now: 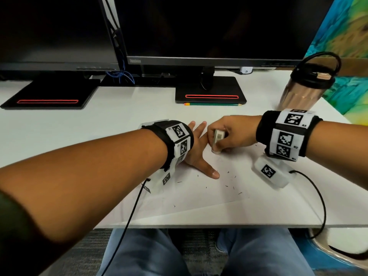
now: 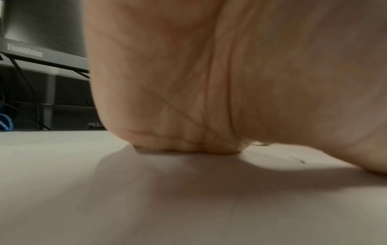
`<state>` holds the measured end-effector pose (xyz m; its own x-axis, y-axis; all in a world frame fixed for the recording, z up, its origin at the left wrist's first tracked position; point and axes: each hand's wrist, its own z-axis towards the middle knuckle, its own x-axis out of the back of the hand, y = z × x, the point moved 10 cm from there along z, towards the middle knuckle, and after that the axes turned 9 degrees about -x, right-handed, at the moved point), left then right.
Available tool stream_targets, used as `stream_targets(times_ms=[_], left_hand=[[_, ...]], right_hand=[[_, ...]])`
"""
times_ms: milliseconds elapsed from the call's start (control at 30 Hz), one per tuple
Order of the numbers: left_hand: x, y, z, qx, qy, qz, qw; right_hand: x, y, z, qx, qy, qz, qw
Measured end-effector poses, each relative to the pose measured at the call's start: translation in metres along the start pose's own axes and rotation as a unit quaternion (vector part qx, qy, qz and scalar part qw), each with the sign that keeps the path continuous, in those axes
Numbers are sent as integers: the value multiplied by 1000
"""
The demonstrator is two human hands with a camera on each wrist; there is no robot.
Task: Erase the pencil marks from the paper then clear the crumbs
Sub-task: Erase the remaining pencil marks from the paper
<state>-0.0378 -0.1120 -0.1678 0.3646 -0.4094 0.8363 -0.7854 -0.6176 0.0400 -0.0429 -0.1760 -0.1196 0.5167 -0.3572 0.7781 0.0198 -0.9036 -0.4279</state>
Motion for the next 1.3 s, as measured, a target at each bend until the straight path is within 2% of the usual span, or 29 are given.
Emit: stream_targets(times_ms=[67, 100, 200, 233, 333, 367, 467, 500, 600, 633, 733, 767, 800, 900, 933, 1100, 1200, 1300], left_hand=[[-1, -1, 0, 3, -1, -6, 1000], [-1, -1, 0, 3, 0, -8, 1000], [1, 0, 1, -3, 7, -2, 1000], [1, 0, 1, -3, 7, -2, 1000], [1, -1, 1, -1, 10, -8, 1000], [0, -1, 1, -1, 11, -9, 1000], [1, 0, 2, -6, 11, -4, 1000], [1, 0, 2, -5, 10, -3, 1000], [1, -1, 1, 1, 10, -7, 1000], [1, -1, 1, 1, 12, -9, 1000], [2, -1, 2, 0, 10, -1, 1000], [2, 0, 2, 1, 8, -2, 1000], [2, -1, 2, 3, 7, -1, 1000], [2, -2, 1, 8, 5, 2, 1000], [2, -2, 1, 7, 4, 1, 1000], [4, -1, -1, -1, 12, -11, 1000], [10, 6, 0, 2, 23, -35, 999], [9, 10, 2, 8, 23, -16, 1000]], right_hand=[[-21, -5, -6, 6, -87, 2, 996], [-22, -5, -7, 4, -91, 8, 996], [5, 3, -1, 2, 19, 20, 1000], [7, 4, 0, 3, 29, 20, 999], [-14, -2, -5, 18, -54, -1, 998], [-14, -3, -6, 16, -57, 0, 998], [9, 1, -2, -1, 39, -15, 999], [8, 2, -2, -2, 31, -19, 999], [-18, -3, -9, 0, -79, -28, 997], [-18, -2, -10, 0, -75, -17, 997], [9, 7, -4, -14, 47, 2, 999], [12, 11, -4, -21, 60, 5, 998], [9, 13, -4, -25, 41, 6, 999], [-14, 17, -13, -42, -83, 15, 996], [-11, 17, -16, -45, -80, 20, 996], [40, 16, -11, -51, 81, 39, 995], [38, 16, -3, -59, 86, 27, 994], [31, 16, 5, -55, 92, -9, 994]])
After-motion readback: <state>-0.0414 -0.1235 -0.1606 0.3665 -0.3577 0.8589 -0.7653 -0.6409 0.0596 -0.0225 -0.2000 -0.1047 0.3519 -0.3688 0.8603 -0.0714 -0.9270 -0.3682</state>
